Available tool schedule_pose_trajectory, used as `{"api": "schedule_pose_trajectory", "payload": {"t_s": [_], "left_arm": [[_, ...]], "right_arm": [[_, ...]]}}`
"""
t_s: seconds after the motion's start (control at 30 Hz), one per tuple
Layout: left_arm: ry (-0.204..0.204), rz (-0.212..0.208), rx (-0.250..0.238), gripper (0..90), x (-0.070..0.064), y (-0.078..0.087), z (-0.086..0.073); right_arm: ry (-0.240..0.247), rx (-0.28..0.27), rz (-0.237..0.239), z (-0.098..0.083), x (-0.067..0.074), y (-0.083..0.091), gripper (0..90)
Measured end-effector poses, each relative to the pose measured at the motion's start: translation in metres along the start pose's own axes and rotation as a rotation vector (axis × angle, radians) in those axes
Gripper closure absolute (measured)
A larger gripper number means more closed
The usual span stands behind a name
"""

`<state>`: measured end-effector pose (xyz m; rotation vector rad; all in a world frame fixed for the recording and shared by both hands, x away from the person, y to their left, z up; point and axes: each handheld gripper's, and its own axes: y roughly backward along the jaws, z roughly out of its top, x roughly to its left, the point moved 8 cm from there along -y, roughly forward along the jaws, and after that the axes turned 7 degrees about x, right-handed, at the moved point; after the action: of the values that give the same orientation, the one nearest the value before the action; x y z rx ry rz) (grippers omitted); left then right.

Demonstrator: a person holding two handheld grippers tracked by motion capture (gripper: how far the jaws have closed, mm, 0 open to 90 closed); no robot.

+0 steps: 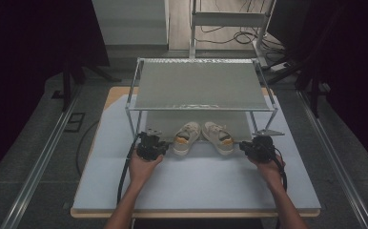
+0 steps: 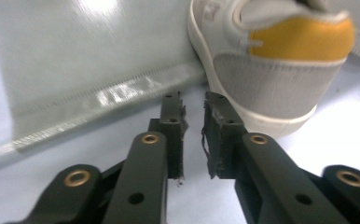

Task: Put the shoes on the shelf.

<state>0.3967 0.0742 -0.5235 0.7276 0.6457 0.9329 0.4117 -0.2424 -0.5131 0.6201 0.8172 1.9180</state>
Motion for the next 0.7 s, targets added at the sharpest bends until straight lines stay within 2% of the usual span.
{"api": "schedule_pose_trajectory", "payload": {"t_s": [0.17,0.23,0.3,0.37,0.57,0.7], "left_arm": [[0.001,-0.059,0.025,82.7,-0.010,-0.007,-0.002],[-0.010,-0.045,0.026,84.4,-0.012,-0.007,-0.001],[-0.011,-0.054,0.029,84.4,-0.014,-0.007,-0.001],[-0.011,-0.059,0.031,84.4,-0.015,-0.007,-0.001],[-0.017,-0.091,0.031,84.0,-0.025,-0.010,0.001],[-0.031,-0.114,0.037,84.0,-0.035,-0.014,0.004]], "right_arm": [[0.024,0.014,0.000,-0.002,0.004,-0.008,81.4],[0.031,0.019,0.007,-0.002,0.008,-0.010,81.6],[0.040,0.024,0.015,-0.002,0.013,-0.012,83.3],[0.056,0.020,-0.007,-0.002,0.016,-0.013,84.3],[0.051,0.018,0.019,-0.002,0.021,-0.014,85.9],[0.066,0.015,0.052,-0.001,0.032,-0.016,85.9]]}}
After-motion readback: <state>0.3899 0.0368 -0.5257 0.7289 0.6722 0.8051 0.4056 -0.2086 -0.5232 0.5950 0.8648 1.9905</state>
